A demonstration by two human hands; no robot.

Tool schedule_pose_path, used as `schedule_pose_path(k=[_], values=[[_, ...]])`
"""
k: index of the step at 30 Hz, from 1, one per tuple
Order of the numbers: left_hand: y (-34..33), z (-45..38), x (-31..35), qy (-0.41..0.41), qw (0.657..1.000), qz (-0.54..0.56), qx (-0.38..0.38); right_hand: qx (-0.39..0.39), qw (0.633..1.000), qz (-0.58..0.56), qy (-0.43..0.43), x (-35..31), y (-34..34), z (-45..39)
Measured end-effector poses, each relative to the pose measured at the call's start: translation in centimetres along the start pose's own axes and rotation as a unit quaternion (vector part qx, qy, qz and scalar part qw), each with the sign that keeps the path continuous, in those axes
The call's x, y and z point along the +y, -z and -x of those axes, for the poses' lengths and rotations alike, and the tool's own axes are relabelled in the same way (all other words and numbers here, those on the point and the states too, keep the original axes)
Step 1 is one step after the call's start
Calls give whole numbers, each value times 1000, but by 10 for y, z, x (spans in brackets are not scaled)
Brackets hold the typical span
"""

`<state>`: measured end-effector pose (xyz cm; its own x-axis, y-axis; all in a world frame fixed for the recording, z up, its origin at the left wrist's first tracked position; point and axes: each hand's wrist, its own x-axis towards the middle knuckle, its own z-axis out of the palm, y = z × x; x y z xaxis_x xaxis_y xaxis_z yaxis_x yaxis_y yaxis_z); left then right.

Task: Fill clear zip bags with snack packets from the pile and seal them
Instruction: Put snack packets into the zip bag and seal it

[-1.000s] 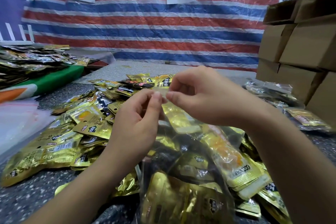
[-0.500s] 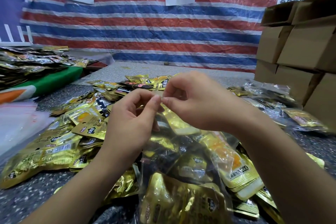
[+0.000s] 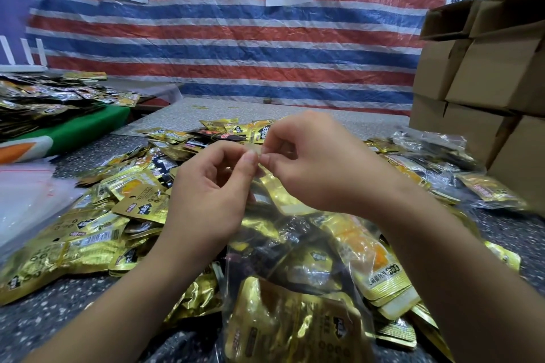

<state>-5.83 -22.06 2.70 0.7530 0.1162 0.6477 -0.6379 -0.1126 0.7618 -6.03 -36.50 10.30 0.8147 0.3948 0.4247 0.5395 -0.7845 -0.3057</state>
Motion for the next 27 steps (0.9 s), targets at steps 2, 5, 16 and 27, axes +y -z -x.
schedule_pose_path(k=[2, 5, 16, 27], values=[[-1, -1, -1, 16, 1000, 1, -6, 2, 1000, 9, -1, 0, 0, 0], [-1, -1, -1, 19, 999, 11, -25, -2, 1000, 11, -1, -1, 2, 1], [-1, 1, 4, -17, 1000, 10, 12, -33, 999, -3, 1, 2, 8, 3], [-2, -1, -2, -3, 999, -1, 36, -28, 998, 14, -60, 28, 14, 23]])
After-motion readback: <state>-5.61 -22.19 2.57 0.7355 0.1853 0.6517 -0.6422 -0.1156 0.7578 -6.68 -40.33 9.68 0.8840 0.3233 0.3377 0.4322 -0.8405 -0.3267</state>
